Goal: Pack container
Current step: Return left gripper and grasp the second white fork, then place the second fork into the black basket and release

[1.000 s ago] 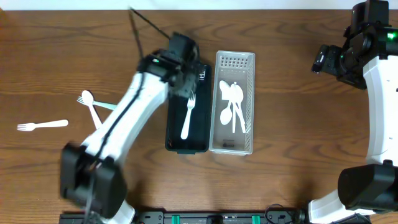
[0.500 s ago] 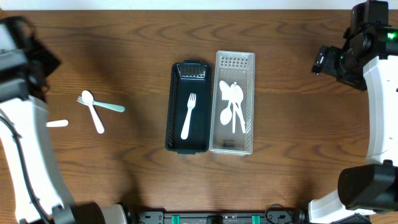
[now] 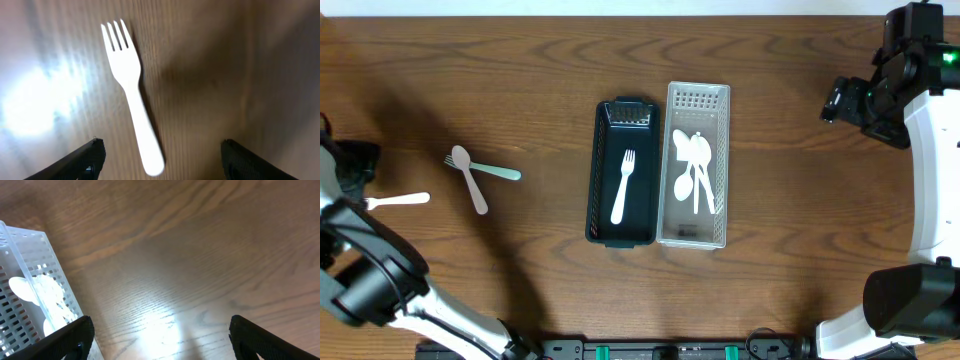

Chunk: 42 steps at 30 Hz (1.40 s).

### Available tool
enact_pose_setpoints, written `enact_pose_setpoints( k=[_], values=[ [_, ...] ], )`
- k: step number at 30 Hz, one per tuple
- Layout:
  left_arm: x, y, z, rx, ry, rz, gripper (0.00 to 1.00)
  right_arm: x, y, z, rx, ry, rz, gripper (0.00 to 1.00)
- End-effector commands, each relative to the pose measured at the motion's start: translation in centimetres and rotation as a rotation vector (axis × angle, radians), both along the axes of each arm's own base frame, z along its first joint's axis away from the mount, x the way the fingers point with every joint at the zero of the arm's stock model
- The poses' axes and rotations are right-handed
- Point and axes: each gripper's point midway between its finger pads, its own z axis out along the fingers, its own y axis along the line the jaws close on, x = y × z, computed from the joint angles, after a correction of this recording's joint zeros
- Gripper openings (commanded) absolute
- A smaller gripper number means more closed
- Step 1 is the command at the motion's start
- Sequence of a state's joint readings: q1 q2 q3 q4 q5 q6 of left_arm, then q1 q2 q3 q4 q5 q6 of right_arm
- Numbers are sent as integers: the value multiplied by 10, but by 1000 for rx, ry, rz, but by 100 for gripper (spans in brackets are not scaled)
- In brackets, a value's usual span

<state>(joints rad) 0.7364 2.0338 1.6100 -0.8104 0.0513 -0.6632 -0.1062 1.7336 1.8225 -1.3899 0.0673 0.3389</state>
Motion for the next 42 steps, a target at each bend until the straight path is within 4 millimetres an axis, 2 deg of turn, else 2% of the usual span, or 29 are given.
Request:
enact_pose_setpoints(
  k=[1,9,16,23,28,31,32,35,37,38,39,42],
  values=[
    [3,0,-18,-37,-1,26,77,-1,-2,-3,7,10,-40,89],
    [5,9,-48,-36,24,86,77,-4,-2,-4,14,21,-61,89],
    [0,5,-74,-74,71,93,77,-4,-2,-4,14,20,-61,89],
    [-8,5,-86,-100,97,116,76,-4,-2,-4,15,20,-66,89],
    [-15,4,-87,-114,113,124,50,-5,-2,-4,16,21,-69,89],
    [-17,3,-87,-120,120,126,44,-6,-2,-4,16,26,-69,89],
    [-18,3,-87,-122,122,127,38,-6,-2,-4,16,29,-69,89],
    [-19,1,-87,-131,128,149,30,-10,-1,-5,18,46,-69,88],
    [-20,1,-87,-132,128,152,20,-13,-1,-6,18,55,-69,88],
    [-20,0,-87,-132,128,152,19,-13,-1,-6,18,59,-69,88],
    [-20,0,-87,-133,130,152,11,-14,-1,-6,18,61,-69,88],
    [-21,-1,-87,-136,133,152,6,-15,-1,-6,18,64,-68,88]
  ],
)
